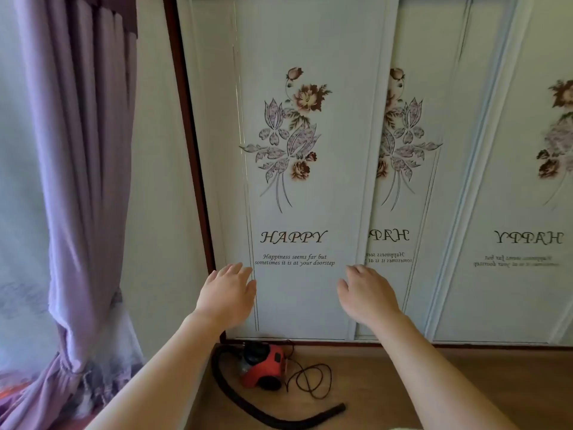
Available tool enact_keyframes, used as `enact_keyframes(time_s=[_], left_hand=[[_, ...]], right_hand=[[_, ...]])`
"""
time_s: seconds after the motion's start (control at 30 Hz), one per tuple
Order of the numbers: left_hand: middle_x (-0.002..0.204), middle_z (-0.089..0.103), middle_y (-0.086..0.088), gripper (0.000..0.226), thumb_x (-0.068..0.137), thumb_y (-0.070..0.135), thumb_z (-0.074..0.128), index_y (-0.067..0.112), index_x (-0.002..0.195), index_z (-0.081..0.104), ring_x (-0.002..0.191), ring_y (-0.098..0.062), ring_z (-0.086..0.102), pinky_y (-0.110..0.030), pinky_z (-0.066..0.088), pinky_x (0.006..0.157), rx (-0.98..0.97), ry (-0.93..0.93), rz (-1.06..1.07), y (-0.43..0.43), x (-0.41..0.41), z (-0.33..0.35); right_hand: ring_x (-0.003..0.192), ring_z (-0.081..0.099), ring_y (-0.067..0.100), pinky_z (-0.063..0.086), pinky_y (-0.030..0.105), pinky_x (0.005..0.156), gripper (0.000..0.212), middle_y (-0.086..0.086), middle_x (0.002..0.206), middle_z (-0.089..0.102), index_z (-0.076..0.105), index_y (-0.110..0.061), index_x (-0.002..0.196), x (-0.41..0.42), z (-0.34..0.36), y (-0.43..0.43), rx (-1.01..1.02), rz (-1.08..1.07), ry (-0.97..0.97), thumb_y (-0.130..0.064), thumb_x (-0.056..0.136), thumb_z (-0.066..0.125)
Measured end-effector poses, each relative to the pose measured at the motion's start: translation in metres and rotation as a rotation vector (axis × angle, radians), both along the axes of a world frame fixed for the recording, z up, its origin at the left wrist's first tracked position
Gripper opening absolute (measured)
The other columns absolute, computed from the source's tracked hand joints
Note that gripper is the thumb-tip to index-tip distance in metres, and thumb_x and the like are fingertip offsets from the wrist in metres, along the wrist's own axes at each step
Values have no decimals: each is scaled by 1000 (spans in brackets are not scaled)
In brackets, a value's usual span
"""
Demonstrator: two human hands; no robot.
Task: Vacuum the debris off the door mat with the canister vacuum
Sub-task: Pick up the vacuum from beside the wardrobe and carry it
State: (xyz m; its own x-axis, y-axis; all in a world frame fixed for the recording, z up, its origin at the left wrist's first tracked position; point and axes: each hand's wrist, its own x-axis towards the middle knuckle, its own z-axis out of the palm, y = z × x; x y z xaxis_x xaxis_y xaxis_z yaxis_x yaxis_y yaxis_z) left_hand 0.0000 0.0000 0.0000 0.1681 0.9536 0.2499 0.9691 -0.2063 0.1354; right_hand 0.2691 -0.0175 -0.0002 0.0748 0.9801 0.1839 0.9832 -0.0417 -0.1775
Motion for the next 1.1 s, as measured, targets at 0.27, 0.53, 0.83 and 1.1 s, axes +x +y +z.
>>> enact_keyframes(time_s=[0.27, 0.53, 0.83, 1.1], left_hand=[[155, 44, 1, 49, 110, 35, 28, 19, 155, 39, 146, -18, 35, -33, 24, 119, -22, -29, 54, 12, 29, 11], [154, 45, 3, 48, 110, 35, 29, 19, 153, 40, 145, -18, 37, -31, 25, 117, -7, -35, 23, 43, 24, 16], [160, 39, -1, 51, 110, 37, 29, 20, 157, 35, 149, -21, 32, -35, 21, 121, -30, -63, -45, 102, -13, 13], [163, 35, -1, 51, 110, 38, 29, 20, 157, 35, 151, -21, 28, -38, 18, 123, -73, -64, -92, 170, -68, 7]], right_hand=[[127, 52, 27, 43, 37, 103, 43, 7, 139, 57, 54, -9, 133, 29, 11, 32, 38, 64, -31, -32, 106, 30], [125, 52, 26, 43, 36, 100, 43, 6, 137, 57, 54, -9, 131, 27, 15, 59, 63, 64, -25, -34, 107, 29], [132, 48, 26, 40, 36, 105, 45, 5, 142, 54, 51, -10, 138, -16, 17, 105, 80, 3, -69, -34, 107, 30], [134, 46, 24, 37, 36, 107, 47, 4, 146, 52, 47, -12, 144, -72, 8, 157, 87, -38, -86, -36, 107, 30]])
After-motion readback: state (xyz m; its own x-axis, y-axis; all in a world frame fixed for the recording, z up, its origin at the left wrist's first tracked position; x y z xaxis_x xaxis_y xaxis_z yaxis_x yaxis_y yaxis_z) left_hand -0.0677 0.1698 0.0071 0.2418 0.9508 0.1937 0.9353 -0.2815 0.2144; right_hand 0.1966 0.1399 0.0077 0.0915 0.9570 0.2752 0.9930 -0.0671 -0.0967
